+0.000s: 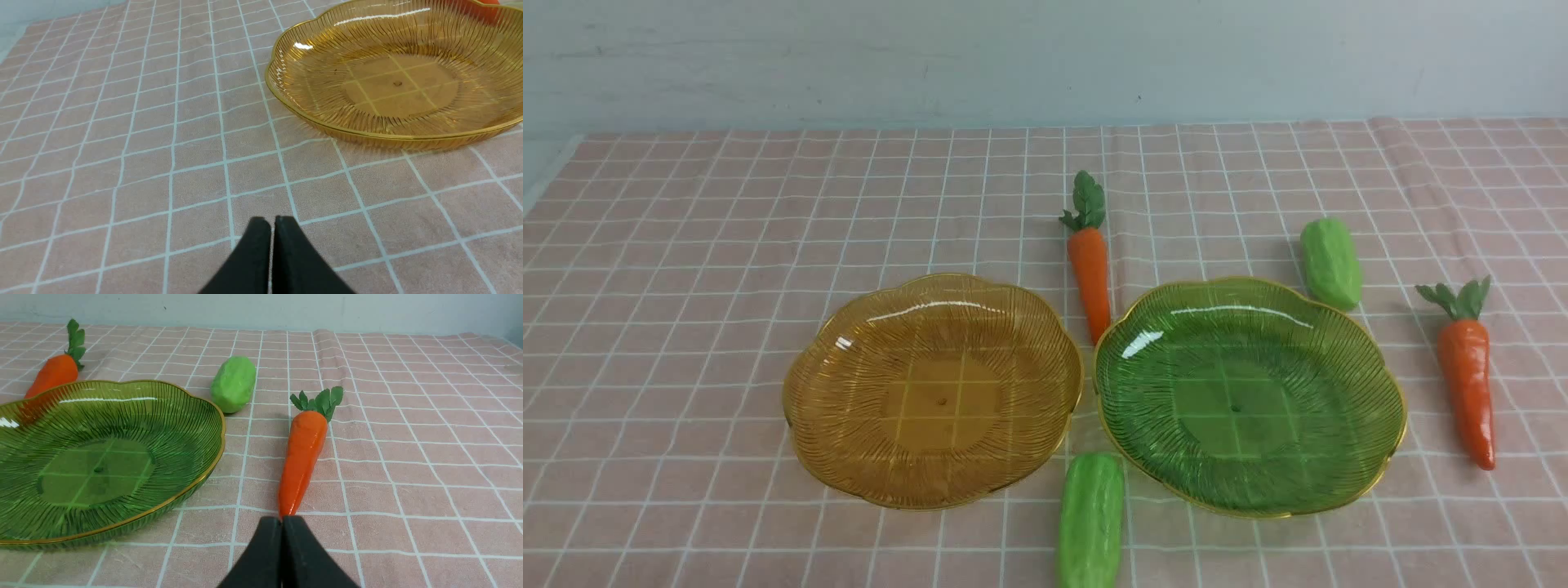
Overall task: Put different types of vegetables on the plate.
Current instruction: 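Put the green cucumber next to the left plate into that plate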
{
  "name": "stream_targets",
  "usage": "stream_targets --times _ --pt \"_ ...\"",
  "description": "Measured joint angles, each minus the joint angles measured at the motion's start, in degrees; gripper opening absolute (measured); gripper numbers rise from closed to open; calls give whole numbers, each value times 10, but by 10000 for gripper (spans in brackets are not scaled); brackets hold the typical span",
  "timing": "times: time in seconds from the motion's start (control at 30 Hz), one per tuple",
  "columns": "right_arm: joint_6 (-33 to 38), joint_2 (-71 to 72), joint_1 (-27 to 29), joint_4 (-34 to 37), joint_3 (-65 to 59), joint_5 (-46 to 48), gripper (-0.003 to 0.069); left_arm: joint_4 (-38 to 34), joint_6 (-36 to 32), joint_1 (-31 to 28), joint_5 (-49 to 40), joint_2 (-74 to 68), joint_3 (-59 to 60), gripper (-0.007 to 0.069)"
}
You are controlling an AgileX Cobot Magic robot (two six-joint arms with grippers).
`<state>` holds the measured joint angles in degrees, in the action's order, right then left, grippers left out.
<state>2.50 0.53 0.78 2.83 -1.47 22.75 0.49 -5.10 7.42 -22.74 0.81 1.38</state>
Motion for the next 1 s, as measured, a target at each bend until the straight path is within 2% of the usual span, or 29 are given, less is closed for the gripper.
stream_targets --times 0.47,0.6,0.83,0.93,1.0 --pt "0 0 0 0 0 0 -15 5 -1 0 1 0 0 -3" --pt "0 0 0 0 0 0 -15 13 7 0 26 0 2 -3" --pt "0 0 0 0 0 0 -15 -174 158 0 167 0 3 -3" --pt "0 0 0 -4 0 0 -15 -215 166 0 214 0 3 -3" --pt "3 0 0 -13 0 0 -15 -230 172 0 283 0 4 -3"
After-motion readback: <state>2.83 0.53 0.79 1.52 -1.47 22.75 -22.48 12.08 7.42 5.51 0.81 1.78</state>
